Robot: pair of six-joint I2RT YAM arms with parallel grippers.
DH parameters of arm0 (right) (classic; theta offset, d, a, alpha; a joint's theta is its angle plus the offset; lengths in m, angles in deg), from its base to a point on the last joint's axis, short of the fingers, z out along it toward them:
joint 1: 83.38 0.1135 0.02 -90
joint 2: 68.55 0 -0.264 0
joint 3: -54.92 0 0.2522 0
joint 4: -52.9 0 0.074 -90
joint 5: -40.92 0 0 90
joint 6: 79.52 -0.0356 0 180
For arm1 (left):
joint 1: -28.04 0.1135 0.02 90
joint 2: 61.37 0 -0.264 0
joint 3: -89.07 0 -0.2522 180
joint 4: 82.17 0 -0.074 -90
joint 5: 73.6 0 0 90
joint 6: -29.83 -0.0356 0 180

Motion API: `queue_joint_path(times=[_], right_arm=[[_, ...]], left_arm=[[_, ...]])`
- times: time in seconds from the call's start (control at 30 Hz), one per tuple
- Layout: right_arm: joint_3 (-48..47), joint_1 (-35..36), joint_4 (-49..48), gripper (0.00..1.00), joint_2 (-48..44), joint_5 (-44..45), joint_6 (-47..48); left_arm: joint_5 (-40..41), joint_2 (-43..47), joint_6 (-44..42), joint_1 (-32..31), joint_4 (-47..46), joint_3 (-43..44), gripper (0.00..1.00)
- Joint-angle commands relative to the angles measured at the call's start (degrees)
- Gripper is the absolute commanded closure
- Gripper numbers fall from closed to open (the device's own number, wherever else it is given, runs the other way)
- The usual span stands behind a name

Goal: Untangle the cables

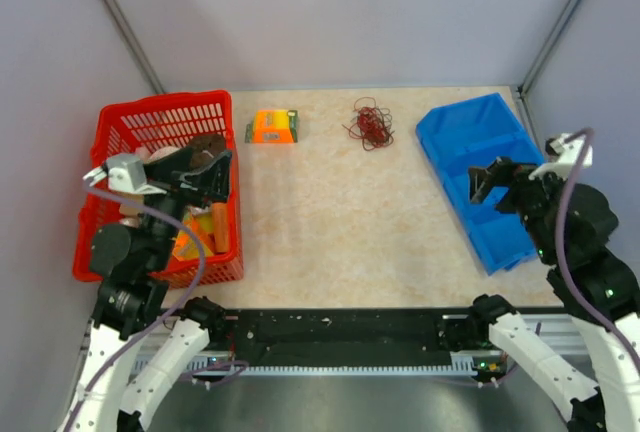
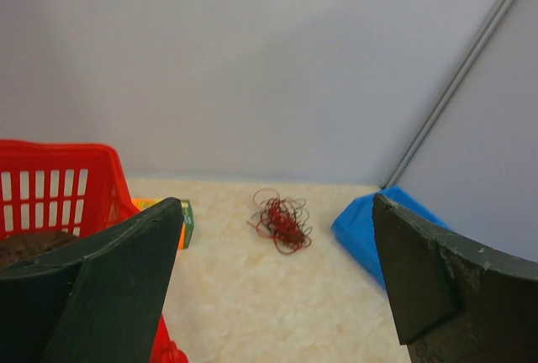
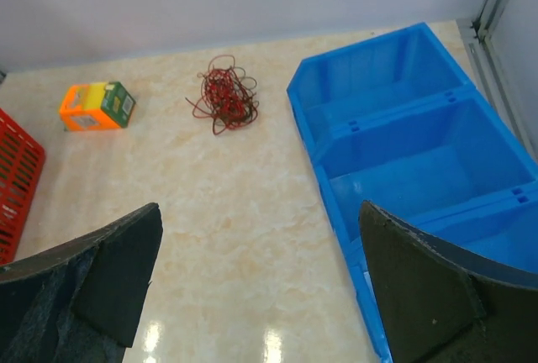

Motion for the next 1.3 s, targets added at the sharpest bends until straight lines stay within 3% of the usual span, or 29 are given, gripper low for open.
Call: queue_joint_path(times=[0.0, 0.37, 0.5, 0.63, 0.87, 0.93, 1.07, 1.17, 1.2, 1.27], right_arm=[[-1.7, 0.66, -0.84, 0.01, 5.43, -0.11, -1.53], [-0.83, 0.66, -5.4, 0.01, 17.56, -9.25, -7.59], [1.72, 0.57, -14.61, 0.01, 26.6, -18.12, -10.22], [1.82, 0.66, -25.35, 0.01, 39.17, -21.48, -15.06], [-15.12, 0.48, -31.51, 0.01, 67.46, -14.45, -14.37], [-19.78, 0.57, -33.88, 0.08, 74.05, -13.48, -11.57], [-31.56, 0.57, -32.85, 0.13, 86.98, -8.66, -6.99], [-43.5, 0.48, -25.3, 0.14, 96.74, -2.07, -4.09], [-47.8, 0.48, -22.41, 0.18, 100.07, -1.01, -3.73], [-56.58, 0.48, -17.13, 0.42, 105.96, -1.6, -2.33]], left_arm=[[-1.06, -2.56, -2.85, -0.21, 1.12, -0.01, 0.03], [-3.18, -7.92, -10.85, -0.21, 4.64, -2.38, 0.03], [-2.65, -7.49, -12.69, -0.21, 3.59, -5.19, 0.04], [-2.03, -7.13, -13.31, -0.12, 4.1, -6.87, 0.04], [-3.52, -5.2, -12.35, -0.12, 3.23, -9.24, 0.04], [-4.14, -4.85, -12.34, -0.12, 2.79, -9.41, 0.05], [-4.14, -4.85, -12.17, -0.12, 2.44, -9.77, 0.05], [-6.23, -5.11, -11.73, -0.12, 2.35, -9.68, 0.06], [-6.51, -5.11, -11.64, -0.12, 2.35, -9.68, 0.07], [-7.04, -5.29, -11.38, -0.12, 2.18, -9.94, 0.07]])
